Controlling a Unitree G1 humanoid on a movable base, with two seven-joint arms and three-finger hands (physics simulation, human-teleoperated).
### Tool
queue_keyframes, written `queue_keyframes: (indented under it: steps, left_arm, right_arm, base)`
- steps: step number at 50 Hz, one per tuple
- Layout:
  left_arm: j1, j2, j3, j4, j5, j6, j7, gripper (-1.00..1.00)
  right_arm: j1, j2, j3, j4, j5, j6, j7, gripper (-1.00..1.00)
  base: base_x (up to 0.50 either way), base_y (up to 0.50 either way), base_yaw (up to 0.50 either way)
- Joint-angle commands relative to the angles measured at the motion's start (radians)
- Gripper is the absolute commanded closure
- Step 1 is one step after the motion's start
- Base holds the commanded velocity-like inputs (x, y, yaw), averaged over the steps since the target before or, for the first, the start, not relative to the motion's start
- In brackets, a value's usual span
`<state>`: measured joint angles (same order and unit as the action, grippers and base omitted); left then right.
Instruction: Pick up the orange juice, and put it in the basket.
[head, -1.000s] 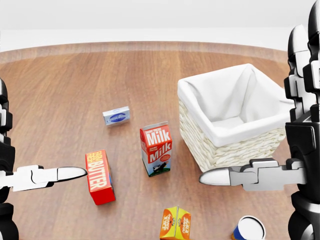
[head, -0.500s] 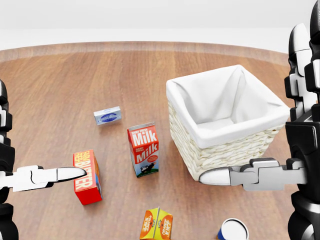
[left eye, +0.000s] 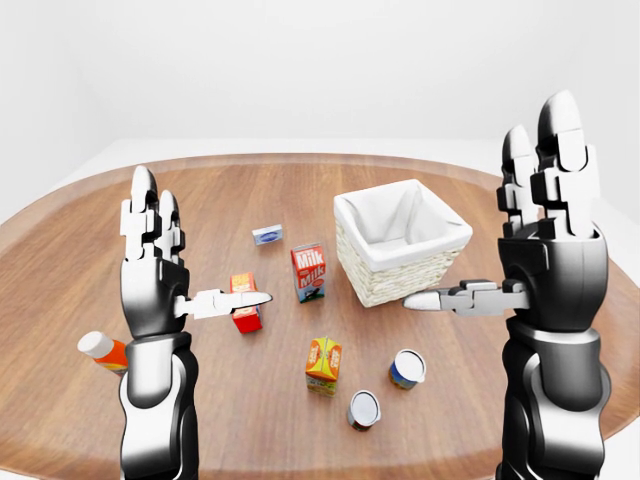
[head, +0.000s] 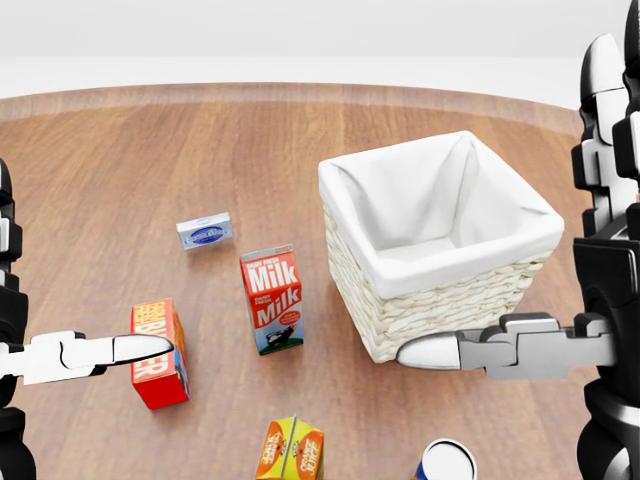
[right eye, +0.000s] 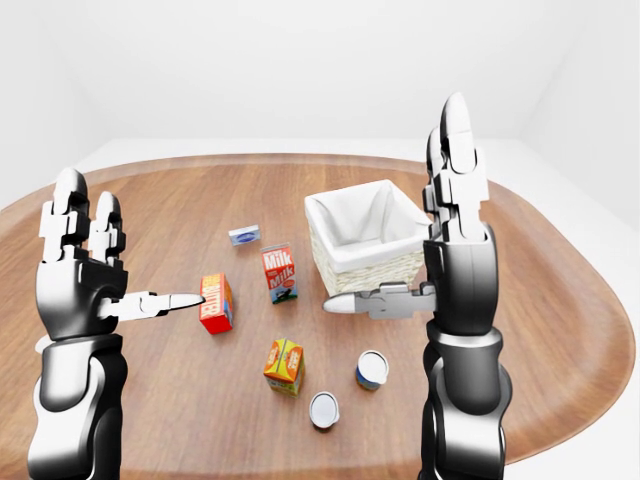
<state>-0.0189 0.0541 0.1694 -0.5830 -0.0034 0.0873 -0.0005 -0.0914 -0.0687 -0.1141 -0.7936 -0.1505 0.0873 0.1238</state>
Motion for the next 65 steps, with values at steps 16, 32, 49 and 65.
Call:
queue_keyframes:
  steps: [16, 32, 49, 65]
  left_arm:
    - [0.000, 0.000, 0.001, 0.000, -0.001, 0.000, 0.000, -1.00]
    - [0.003, -0.003, -0.002, -0.027, 0.002, 0.000, 0.001, -1.00]
    - [-0.003, 0.001, 0.002, 0.004, -0.002, 0.000, 0.000, -1.00]
    - [-0.006, 0.004, 0.004, 0.026, -0.006, 0.000, 0.000, -1.00]
  right_arm:
    - [-0.009, -0.002, 0.043, -0.012, -0.104, 0.000, 0.053, -1.00]
    - [-0.023, -0.006, 0.084, -0.034, -0.309, 0.000, 0.123, -1.00]
    - [-0.014, 0.010, 0.118, -0.036, -0.537, 0.000, 0.220, -1.00]
    - [0.071, 0.047, 0.211, 0.017, -0.691, 0.000, 0.263, -1.00]
  base:
    - [0.01, 0.00, 0.00]
    - [0.00, 0.00, 0.00]
    - [0.00, 0.00, 0.00]
    - [0.00, 0.00, 0.00]
